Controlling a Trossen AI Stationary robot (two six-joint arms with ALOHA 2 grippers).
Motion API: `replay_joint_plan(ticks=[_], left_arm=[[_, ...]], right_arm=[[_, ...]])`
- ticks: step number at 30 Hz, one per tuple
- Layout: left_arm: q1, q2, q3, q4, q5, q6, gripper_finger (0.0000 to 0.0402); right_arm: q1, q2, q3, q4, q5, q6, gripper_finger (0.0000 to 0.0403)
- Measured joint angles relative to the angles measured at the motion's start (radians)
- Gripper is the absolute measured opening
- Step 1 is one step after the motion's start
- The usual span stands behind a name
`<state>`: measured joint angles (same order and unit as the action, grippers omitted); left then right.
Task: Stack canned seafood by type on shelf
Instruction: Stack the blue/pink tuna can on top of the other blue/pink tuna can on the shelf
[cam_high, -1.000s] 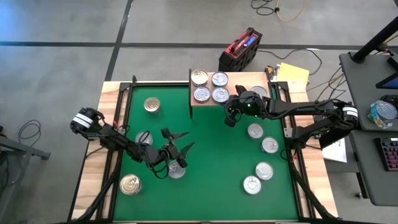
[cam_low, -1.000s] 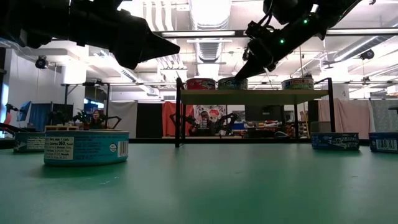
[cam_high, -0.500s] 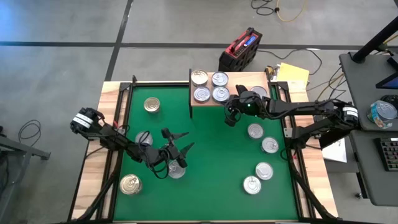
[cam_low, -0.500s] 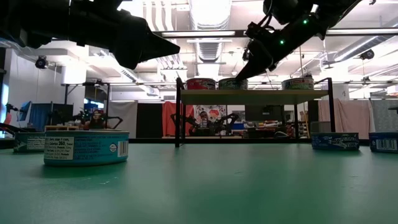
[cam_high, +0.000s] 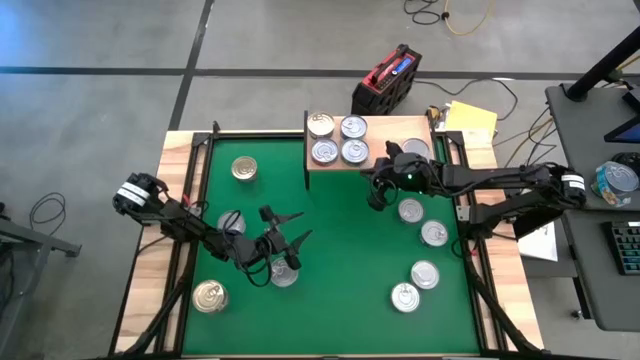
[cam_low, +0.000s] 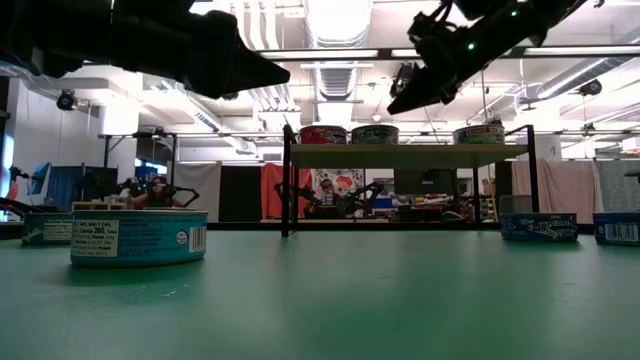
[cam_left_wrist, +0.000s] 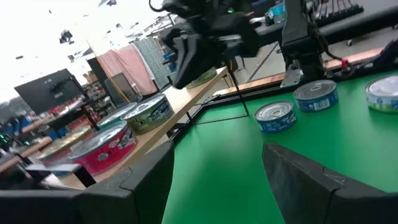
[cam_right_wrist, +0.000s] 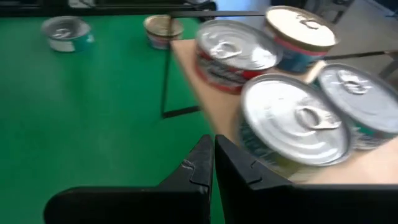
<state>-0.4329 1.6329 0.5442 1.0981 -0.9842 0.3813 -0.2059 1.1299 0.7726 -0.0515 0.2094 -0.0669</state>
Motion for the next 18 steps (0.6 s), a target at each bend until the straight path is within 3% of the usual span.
replay_joint_plan(ticks=[8, 14, 18], left_arm=[[-0.049, 0.000, 0.006, -0.002, 0.001, -0.110, 0.0229], [-0.087, 0.000, 0.078, -0.008, 0.000, -0.132, 0.0229], [-0.095, 0.000, 0.154, -0.126, -0.003, -0.171, 0.0229]], right_arm=[[0.152, -0.053, -0.029, 0.004, 0.001, 0.091, 0.0009], [0.270, -0.061, -0.033, 0.004, 0.001, 0.135, 0.0009], [0.351, -0.060, -0.042, 0.005, 0.002, 0.156, 0.0009]])
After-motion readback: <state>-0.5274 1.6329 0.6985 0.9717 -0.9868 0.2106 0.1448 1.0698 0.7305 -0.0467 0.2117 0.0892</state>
